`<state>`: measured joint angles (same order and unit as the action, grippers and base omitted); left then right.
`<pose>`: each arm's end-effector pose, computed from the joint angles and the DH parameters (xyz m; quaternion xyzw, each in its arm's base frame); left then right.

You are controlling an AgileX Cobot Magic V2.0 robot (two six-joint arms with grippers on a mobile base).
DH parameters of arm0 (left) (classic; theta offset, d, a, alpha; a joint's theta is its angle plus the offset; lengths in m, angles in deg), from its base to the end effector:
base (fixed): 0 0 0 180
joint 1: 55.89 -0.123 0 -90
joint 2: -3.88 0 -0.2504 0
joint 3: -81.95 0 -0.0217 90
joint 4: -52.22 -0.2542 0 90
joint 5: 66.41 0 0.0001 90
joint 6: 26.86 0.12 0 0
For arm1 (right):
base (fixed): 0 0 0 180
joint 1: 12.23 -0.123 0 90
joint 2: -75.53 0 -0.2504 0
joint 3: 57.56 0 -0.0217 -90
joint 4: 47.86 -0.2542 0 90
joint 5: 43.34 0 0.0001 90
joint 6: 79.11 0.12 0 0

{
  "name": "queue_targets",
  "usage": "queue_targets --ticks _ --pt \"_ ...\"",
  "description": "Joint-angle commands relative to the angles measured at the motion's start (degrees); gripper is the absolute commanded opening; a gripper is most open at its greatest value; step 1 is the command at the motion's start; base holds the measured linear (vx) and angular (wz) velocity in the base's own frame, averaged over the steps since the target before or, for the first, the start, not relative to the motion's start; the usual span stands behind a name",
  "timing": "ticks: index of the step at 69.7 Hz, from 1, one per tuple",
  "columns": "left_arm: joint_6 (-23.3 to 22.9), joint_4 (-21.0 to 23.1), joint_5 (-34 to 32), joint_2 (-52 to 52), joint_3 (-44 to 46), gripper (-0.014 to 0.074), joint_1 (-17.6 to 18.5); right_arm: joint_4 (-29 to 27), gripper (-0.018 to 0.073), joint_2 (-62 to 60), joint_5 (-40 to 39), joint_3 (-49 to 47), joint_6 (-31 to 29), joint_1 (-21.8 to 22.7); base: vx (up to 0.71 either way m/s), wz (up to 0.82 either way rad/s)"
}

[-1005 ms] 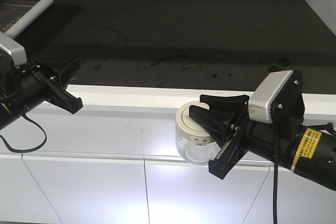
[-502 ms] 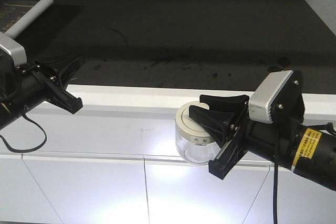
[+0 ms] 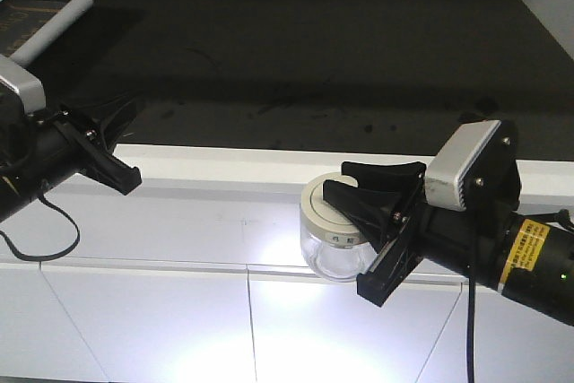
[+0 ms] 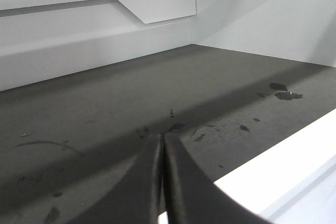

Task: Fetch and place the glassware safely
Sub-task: 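Hold the jar in the right gripper while the base drives away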

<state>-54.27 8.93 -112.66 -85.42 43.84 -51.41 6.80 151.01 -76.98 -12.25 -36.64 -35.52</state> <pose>0.3107 -0.0839 0.2358 0.2408 0.6658 -0.1743 0.6844 0.2286 0.1574 0.2357 -0.3395 0.6784 0.2641 0.5957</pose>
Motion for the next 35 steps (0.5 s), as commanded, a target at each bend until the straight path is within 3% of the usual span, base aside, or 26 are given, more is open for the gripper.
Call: queue_targets --ticks 1,19,35 --pt "-0.63 1.84 -3.68 1.87 1.35 -0.0007 -0.17 -1.92 -0.0003 -1.47 -4.36 -1.8 0.09 0.17 -0.01 0.03" --pt "-0.63 1.84 -3.68 1.87 1.35 -0.0007 -0.17 -1.92 -0.0003 -1.47 -4.36 -1.8 0.09 0.17 -0.04 0.13" --pt "-0.63 1.84 -3.68 1.82 1.35 -0.0007 -0.17 -1.92 -0.0003 -1.47 -4.36 -1.8 0.09 0.17 -0.09 0.4"
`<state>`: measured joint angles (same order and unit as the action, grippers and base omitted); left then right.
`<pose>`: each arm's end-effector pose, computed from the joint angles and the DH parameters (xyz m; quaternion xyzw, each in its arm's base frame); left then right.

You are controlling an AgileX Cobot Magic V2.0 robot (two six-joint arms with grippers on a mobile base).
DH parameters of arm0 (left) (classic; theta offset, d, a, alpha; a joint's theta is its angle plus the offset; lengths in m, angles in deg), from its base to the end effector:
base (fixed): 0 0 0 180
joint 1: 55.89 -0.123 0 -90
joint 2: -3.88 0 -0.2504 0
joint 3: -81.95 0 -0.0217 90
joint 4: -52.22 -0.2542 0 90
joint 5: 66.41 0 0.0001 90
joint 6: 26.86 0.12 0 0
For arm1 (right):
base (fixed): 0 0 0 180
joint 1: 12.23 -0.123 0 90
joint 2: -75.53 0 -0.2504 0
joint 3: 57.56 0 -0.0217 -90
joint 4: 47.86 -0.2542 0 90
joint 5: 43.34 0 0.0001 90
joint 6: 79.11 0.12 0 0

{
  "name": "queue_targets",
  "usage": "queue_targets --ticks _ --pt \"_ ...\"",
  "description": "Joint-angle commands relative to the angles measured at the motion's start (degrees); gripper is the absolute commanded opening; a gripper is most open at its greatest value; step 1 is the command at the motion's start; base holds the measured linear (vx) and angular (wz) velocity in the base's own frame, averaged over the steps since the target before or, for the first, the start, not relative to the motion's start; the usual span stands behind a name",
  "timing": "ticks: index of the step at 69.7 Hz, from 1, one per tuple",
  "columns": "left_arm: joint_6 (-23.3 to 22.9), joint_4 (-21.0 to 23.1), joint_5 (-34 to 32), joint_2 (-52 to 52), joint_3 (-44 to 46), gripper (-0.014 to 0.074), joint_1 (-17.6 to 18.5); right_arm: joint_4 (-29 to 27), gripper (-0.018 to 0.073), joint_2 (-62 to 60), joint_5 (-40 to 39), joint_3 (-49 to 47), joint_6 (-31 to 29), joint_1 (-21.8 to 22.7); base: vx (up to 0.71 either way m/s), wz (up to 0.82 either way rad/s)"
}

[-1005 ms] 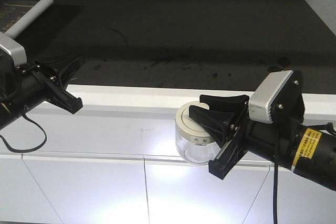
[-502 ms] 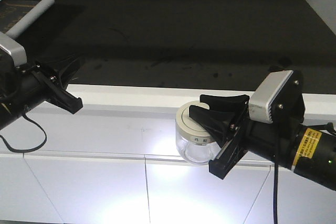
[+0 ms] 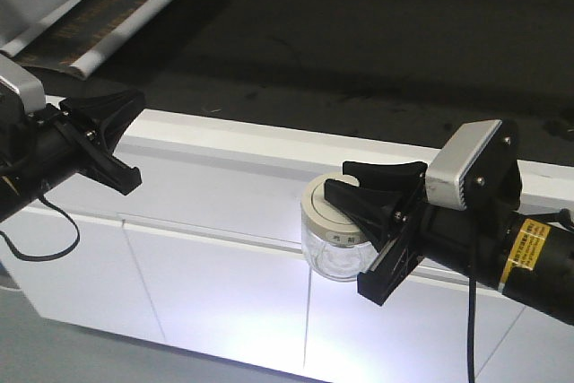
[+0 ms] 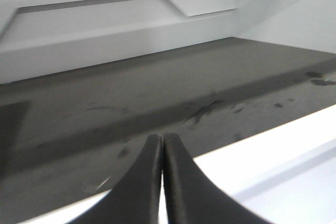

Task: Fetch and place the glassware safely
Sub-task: 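Hold the jar in the right gripper while the base drives away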

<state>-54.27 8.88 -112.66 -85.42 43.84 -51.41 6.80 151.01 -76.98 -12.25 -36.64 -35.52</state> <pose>0.3107 -0.0840 0.2358 0.2412 0.6658 -0.1743 0.6843 0.2286 0.1574 0.2357 -0.3395 0.6784 0.2641 0.5957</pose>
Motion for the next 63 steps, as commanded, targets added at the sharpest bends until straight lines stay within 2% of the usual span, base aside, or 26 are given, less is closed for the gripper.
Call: queue_targets --ticks 1,63 --pt "-0.63 1.9 -3.68 1.82 1.35 -0.0007 -0.17 -1.92 -0.0003 -1.47 -4.36 -1.8 0.09 0.17 -0.12 0.51" --pt "-0.63 1.9 -3.68 1.82 1.35 -0.0007 -0.17 -1.92 -0.0003 -1.47 -4.51 -1.8 0.09 0.17 -0.14 0.57"
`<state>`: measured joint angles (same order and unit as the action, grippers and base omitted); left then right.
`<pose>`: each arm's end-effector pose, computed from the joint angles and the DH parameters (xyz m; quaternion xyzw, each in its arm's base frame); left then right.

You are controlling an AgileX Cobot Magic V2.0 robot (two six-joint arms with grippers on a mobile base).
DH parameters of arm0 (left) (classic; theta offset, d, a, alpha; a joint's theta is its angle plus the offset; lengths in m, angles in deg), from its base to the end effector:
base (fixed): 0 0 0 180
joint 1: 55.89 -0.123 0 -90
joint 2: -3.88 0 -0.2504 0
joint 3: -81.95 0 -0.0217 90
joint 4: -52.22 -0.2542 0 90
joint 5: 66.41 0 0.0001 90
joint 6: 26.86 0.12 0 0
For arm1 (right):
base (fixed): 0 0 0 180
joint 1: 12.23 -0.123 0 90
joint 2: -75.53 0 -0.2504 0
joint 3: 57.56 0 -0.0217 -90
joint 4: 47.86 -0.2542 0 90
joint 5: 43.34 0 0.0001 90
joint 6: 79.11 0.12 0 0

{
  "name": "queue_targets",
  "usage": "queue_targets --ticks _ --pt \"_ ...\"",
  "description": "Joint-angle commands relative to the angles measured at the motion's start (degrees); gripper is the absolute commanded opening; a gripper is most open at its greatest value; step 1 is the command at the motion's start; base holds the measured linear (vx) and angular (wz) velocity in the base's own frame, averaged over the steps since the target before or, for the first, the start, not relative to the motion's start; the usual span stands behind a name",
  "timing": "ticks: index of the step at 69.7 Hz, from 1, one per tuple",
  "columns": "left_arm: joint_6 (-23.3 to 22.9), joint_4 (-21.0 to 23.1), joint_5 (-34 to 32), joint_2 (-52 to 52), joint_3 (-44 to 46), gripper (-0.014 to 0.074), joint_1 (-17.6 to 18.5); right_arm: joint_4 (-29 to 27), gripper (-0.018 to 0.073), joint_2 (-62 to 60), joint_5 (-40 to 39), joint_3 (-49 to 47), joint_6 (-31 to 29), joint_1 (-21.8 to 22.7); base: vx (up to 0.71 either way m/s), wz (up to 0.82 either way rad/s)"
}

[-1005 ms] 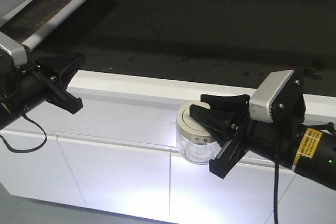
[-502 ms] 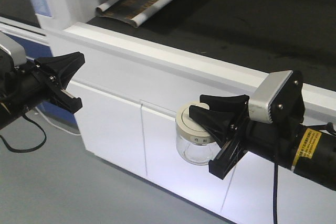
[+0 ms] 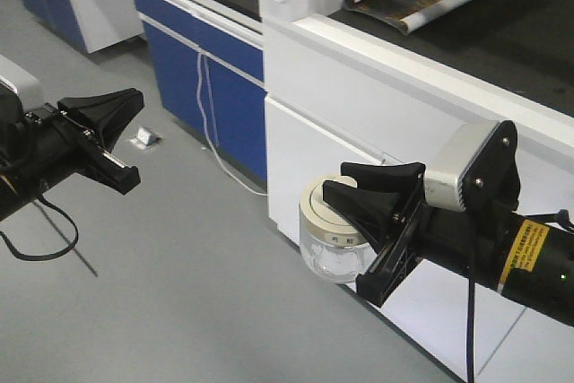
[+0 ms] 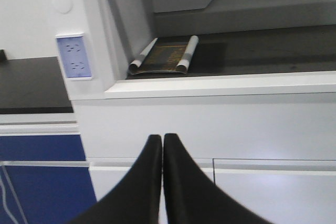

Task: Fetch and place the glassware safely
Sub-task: 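Hold the jar in the right gripper while the base drives away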

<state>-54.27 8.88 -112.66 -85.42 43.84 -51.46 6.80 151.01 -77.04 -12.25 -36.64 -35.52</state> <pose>0.3107 -0.0837 0.2358 0.2409 0.6659 -0.1740 0.6844 0.2286 0.1574 0.2358 -0.3396 0.6781 0.2644 0.5958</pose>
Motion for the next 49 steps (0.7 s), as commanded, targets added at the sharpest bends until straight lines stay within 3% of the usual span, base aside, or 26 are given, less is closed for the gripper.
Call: queue_targets --ticks 1,49 --pt "-0.63 1.9 -3.68 1.82 1.35 -0.0007 -0.12 -1.92 -0.0003 -1.47 -4.45 -1.8 0.09 0.17 -0.13 0.56" --pt "-0.63 1.9 -3.68 1.82 1.35 -0.0007 -0.12 -1.92 -0.0003 -1.47 -4.5 -1.8 0.09 0.17 -0.06 0.69"
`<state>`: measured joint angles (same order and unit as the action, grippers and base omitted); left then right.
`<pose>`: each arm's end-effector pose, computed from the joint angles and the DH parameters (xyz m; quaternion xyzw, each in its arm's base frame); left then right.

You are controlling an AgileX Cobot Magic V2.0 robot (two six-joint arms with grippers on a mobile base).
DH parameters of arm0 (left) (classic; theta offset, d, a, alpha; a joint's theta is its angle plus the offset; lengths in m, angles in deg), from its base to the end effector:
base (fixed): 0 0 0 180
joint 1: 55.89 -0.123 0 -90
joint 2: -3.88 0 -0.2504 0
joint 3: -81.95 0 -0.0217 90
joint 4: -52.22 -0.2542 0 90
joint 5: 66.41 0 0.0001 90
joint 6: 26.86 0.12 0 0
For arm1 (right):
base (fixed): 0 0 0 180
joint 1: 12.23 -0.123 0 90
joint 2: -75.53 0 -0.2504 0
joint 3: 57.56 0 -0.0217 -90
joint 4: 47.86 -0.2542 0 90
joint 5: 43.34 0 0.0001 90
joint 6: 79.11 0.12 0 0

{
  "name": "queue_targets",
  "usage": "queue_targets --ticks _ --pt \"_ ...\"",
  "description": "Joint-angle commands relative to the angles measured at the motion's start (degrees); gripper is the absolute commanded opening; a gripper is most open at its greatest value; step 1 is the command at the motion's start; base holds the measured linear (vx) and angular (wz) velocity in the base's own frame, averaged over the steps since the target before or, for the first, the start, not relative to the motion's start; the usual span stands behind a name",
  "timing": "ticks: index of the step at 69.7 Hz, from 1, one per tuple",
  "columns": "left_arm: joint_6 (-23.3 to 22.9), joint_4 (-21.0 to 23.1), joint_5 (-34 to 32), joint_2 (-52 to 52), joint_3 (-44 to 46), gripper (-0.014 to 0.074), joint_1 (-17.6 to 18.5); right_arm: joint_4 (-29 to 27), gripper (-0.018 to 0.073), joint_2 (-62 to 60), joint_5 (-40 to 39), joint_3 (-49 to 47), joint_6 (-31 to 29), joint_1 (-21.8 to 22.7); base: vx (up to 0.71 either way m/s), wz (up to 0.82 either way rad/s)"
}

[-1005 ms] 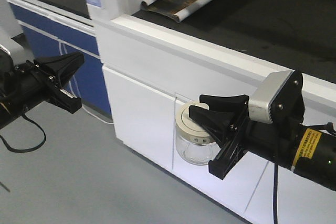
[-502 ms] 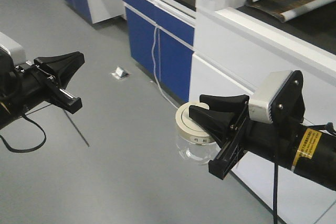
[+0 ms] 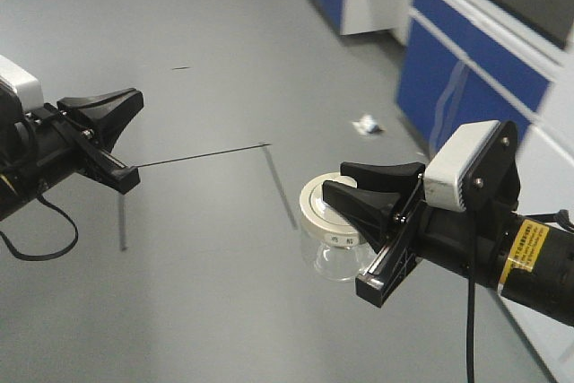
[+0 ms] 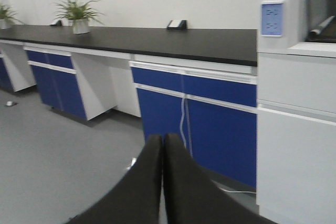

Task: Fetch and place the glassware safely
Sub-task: 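Hold the jar in the right gripper while the base drives away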

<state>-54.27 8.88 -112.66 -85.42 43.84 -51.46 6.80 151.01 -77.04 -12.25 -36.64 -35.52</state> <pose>0.3107 -0.0837 0.2358 0.2409 0.6659 -0.1740 0.6844 0.2286 0.1574 0.2358 -0.3396 0.6781 0.2644 0.5958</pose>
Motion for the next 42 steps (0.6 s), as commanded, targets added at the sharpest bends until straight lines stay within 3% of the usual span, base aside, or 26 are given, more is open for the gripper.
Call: queue_targets --ticks 1,18,42 --pt "-0.63 1.9 -3.68 1.82 1.35 -0.0007 -0.12 -1.92 -0.0003 -1.47 -4.5 -1.8 0.09 0.17 0.06 0.77" --pt "-0.63 1.9 -3.68 1.82 1.35 -0.0007 -0.12 -1.92 -0.0003 -1.47 -4.5 -1.8 0.09 0.17 0.11 0.6" --pt "-0.63 1.9 -3.68 1.82 1.35 -0.0007 -0.12 -1.92 -0.0003 -1.47 -4.45 -1.8 0.04 0.17 0.23 0.24"
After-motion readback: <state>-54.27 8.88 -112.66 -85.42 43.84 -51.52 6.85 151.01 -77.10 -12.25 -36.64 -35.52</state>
